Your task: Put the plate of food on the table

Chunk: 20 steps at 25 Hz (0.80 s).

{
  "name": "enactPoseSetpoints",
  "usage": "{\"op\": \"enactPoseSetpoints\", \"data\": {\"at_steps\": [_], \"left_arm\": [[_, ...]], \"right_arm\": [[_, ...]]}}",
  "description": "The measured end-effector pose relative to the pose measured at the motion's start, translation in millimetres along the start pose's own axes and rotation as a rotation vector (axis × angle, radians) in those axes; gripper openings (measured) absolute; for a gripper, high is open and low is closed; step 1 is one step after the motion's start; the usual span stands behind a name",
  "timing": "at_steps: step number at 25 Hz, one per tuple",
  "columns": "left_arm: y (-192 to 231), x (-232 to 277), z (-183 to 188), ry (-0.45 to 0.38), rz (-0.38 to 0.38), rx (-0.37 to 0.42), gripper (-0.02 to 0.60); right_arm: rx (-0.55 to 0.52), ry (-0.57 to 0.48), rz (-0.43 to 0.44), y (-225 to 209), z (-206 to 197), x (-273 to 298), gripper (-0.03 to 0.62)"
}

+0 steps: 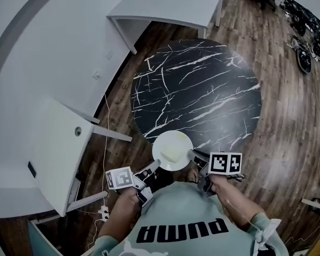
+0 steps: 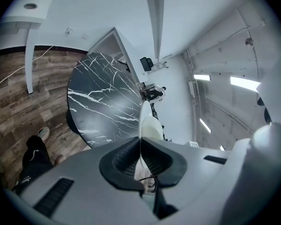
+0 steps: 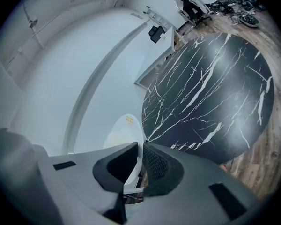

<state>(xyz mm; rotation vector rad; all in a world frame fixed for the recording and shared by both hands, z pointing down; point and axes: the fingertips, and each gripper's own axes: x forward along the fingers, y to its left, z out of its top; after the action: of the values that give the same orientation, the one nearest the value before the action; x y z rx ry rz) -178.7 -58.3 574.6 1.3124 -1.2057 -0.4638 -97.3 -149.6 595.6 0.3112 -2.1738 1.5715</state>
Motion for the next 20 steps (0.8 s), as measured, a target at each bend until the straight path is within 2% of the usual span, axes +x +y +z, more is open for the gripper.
{"op": "enactPoseSetpoints", "data": {"at_steps": [10,17,20], "left_arm": [[15.0,15.8,59.5,0.167,-0.040,0.028,0.017],[44.8,4.9,104.2,0.214,-0.022,0.045,0.018],[55.4,10.9,123.6,0.263,-0.039,0.052,0.017]], "right_arm": [[0.095,-0.111,-0.096,3.0,27.6,33.1,0.035],[0.128,-0.139,-0.136,10.7,34.9,81.3,0.037],[0.148,-0.174,-0.173,9.7,42.5,97.4,0.038]]}}
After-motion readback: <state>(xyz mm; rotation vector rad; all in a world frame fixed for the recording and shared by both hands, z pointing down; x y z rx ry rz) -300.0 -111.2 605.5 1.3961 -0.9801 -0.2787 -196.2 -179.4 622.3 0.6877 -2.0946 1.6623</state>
